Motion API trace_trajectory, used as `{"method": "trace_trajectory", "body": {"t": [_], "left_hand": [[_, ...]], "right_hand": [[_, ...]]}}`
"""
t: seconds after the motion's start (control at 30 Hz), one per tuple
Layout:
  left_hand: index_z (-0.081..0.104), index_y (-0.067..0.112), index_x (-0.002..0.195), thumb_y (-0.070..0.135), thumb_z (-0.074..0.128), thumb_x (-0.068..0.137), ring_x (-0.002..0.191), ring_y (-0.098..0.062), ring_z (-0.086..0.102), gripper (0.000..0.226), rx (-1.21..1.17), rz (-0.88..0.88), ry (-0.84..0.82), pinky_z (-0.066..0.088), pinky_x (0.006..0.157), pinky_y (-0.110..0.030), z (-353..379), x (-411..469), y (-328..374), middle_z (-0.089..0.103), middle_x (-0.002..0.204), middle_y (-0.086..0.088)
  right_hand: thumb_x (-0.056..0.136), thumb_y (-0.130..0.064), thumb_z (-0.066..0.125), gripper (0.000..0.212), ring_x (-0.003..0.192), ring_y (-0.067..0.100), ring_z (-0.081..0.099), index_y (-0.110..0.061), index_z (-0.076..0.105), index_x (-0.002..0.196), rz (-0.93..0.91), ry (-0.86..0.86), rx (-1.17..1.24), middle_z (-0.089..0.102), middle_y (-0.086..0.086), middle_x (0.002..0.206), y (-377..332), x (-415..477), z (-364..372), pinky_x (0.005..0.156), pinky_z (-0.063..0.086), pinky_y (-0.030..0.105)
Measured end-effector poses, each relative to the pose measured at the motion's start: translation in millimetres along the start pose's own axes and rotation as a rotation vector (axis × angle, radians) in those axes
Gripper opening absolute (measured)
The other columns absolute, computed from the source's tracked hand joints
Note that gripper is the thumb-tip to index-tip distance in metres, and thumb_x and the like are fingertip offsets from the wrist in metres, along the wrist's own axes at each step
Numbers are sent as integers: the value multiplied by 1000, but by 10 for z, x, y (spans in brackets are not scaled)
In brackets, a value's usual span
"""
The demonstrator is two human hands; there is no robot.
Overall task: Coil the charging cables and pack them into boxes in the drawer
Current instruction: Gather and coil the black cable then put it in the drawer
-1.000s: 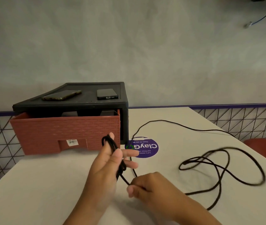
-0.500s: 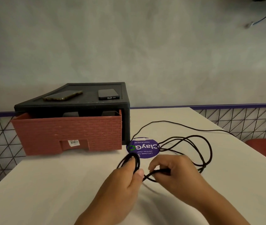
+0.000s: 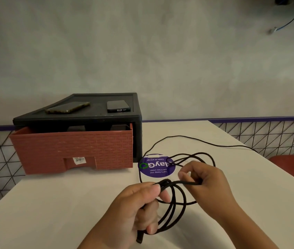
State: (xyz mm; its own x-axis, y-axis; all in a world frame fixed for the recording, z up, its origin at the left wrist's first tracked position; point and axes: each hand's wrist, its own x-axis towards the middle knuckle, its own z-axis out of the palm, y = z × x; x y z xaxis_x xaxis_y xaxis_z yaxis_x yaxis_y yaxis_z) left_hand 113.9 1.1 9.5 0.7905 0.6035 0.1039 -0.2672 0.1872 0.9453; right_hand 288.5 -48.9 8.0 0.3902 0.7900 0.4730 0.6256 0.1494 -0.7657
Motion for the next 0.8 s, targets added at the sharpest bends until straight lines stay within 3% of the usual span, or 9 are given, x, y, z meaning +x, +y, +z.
{"method": "trace_trajectory", "body": {"t": [0.13, 0.23, 0.27, 0.33, 0.4, 0.47, 0.57, 0.7, 0.8], "left_hand": [[61, 6, 56, 39, 91, 29, 28, -6, 22, 52, -171, -44, -4, 35, 36, -22, -30, 6, -49, 22, 34, 7], [53, 10, 51, 30, 91, 39, 27, -6, 20, 45, -411, 4, -105, 36, 34, -22, -131, 33, -41, 24, 32, 8], [55, 11, 56, 31, 85, 56, 30, -8, 21, 36, -497, 37, -202, 40, 40, -23, -200, 61, -49, 27, 34, 7], [58, 9, 81, 32, 47, 94, 44, -13, 31, 29, -606, 111, -378, 43, 60, -22, -262, 139, -9, 34, 49, 3], [54, 5, 101, 31, 19, 102, 51, -13, 32, 44, -628, 197, -339, 39, 72, -23, -388, 143, 18, 32, 56, 1], [51, 2, 117, 32, 13, 103, 55, -13, 32, 50, -633, 255, -357, 39, 78, -22, -484, 138, 0, 34, 61, -1], [38, 2, 138, 33, 8, 102, 63, -12, 34, 56, -654, 292, -358, 37, 82, -20, -609, 103, -14, 37, 71, -1], [29, 3, 144, 34, 7, 102, 65, -12, 33, 56, -663, 301, -306, 35, 85, -21, -686, 51, 23, 37, 72, -2], [27, 3, 144, 34, 5, 102, 66, -13, 33, 56, -656, 314, -259, 35, 87, -23, -762, 31, 40, 37, 73, -2]], "right_hand": [[81, -9, 67, 27, 44, 5, 35, -23, 63, 59, 36, -57, 96, 43, -4, 44, -11, 0, 52, 46, 29, 13], [83, -9, 64, 21, 47, 5, 36, -20, 63, 65, 24, -137, 52, 48, -1, 49, 13, -21, 95, 49, 30, 16], [85, -11, 62, 22, 46, 6, 36, -20, 61, 65, 6, -145, -9, 46, -5, 48, 30, -22, 101, 48, 28, 15], [87, -16, 59, 32, 46, 7, 40, -29, 54, 58, -3, -145, -130, 48, -14, 47, 63, -12, 98, 47, 29, 15], [88, -17, 58, 39, 52, 4, 47, -41, 46, 59, -8, -116, -196, 52, -26, 53, 90, 15, 80, 49, 33, 14], [87, -15, 59, 40, 60, -1, 52, -44, 46, 63, -41, -69, -214, 54, -31, 60, 147, 35, 77, 52, 35, 12], [82, -7, 66, 32, 65, 5, 53, -36, 60, 72, -146, -7, -338, 53, -20, 63, 254, 65, 110, 55, 37, 8], [48, 11, 83, 47, 69, 13, 48, -25, 67, 74, -214, 21, -593, 56, -10, 82, 428, 88, 112, 55, 27, 6], [63, 10, 74, 47, 84, 23, 55, -26, 67, 91, -62, 71, -611, 49, -6, 105, 522, 105, 105, 61, 35, 19]]}}
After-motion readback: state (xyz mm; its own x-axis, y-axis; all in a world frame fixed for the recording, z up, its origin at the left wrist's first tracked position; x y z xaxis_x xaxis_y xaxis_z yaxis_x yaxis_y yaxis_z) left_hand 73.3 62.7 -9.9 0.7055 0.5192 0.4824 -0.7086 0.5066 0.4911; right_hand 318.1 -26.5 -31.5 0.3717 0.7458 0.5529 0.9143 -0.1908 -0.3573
